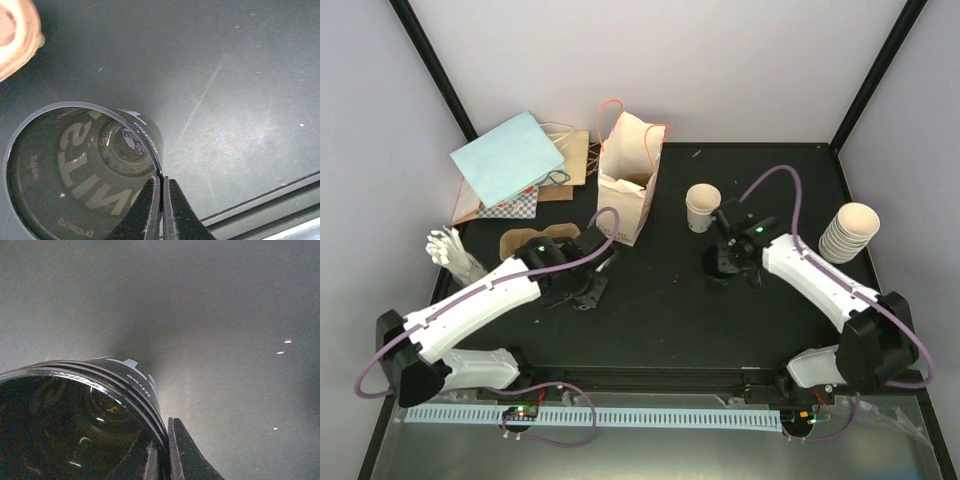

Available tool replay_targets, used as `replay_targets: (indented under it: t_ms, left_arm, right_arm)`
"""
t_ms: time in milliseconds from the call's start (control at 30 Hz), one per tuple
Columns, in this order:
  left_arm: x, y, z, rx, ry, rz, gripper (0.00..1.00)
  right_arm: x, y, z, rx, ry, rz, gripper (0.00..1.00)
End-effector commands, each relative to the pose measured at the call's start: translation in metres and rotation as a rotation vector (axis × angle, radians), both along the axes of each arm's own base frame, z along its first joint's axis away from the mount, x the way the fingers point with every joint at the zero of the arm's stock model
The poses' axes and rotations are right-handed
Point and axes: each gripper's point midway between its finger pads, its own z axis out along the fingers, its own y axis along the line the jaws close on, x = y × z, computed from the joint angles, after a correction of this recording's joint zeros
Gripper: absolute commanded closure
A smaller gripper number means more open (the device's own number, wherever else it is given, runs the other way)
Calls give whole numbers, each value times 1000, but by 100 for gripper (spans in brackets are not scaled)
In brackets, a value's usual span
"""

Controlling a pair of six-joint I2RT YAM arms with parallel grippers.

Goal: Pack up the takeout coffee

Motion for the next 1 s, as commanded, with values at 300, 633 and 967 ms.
replay_targets:
  t_ms: [300, 633, 967]
  left_arm:
    - [16, -132, 19, -29, -46, -206, 98]
    - [23, -198, -1, 9, -25, -300, 98]
    - [25, -215, -17, 45, -45, -323, 98]
  right_arm:
    - [110, -112, 45, 111, -137, -459, 99]
    - [177, -122, 12, 99, -61, -474, 98]
    - [185, -120, -7, 84, -29, -446, 84]
